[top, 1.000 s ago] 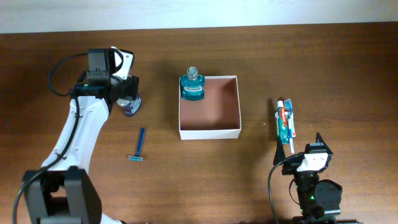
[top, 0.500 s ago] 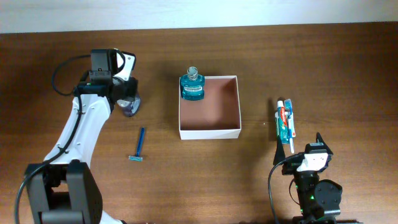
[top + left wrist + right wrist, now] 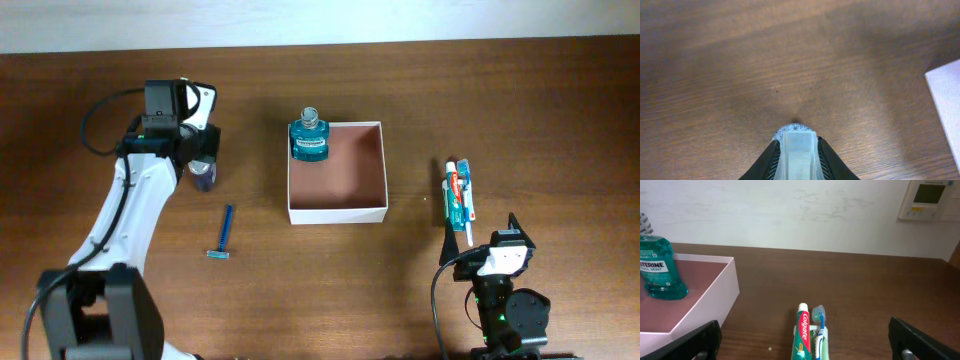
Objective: Pack container
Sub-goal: 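Lower the left gripper and grasp the clear soap pump top, then carry the soap bottle into the box beside the Listerine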
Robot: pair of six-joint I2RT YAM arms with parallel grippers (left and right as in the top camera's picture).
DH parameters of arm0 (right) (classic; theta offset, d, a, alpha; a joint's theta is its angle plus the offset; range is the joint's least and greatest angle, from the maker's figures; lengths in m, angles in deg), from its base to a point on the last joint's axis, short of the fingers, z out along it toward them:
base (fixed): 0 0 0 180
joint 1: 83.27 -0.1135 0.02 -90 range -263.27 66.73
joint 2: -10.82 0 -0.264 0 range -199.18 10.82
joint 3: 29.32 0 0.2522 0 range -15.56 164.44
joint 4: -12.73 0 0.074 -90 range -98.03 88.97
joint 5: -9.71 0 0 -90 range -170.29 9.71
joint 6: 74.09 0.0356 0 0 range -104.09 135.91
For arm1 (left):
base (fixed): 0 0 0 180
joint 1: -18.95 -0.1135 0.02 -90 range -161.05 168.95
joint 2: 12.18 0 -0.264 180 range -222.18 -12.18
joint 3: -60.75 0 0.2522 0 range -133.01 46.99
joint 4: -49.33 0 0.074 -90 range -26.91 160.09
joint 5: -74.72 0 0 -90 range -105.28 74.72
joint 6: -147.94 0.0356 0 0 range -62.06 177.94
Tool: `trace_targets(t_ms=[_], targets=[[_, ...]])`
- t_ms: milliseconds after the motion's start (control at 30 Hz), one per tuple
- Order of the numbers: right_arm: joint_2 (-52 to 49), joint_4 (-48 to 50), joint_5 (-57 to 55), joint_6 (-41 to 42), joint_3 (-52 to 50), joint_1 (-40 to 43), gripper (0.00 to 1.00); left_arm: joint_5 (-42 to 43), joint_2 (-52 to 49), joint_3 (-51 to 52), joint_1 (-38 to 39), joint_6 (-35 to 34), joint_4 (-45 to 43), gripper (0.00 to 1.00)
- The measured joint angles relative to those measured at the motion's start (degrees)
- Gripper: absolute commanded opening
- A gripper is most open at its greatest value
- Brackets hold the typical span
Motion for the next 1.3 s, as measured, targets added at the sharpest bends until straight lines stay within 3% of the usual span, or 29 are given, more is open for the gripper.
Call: trace_targets(t_ms=[267, 533, 933, 1300], targets=[[0.0, 0.0, 0.0, 0.0, 0.0, 0.0, 0.99, 1.1, 13.0, 0.3, 0.0, -6.7, -1.0, 0.24], [0.0, 0.0, 0.0, 0.0, 0.0, 0.0, 0.99, 11.1, 23.0, 0.3, 0.2, -14.7, 0.3, 0.24], [0.0, 0.0, 0.0, 0.0, 0.0, 0.0, 0.99, 14.3, 22.6, 0.3, 11.3, -19.1, 6.7, 0.24], [0.0, 0.0, 0.0, 0.0, 0.0, 0.0, 0.99, 3.0, 19.3, 0.3, 25.3, -23.2, 2.8, 0.23]])
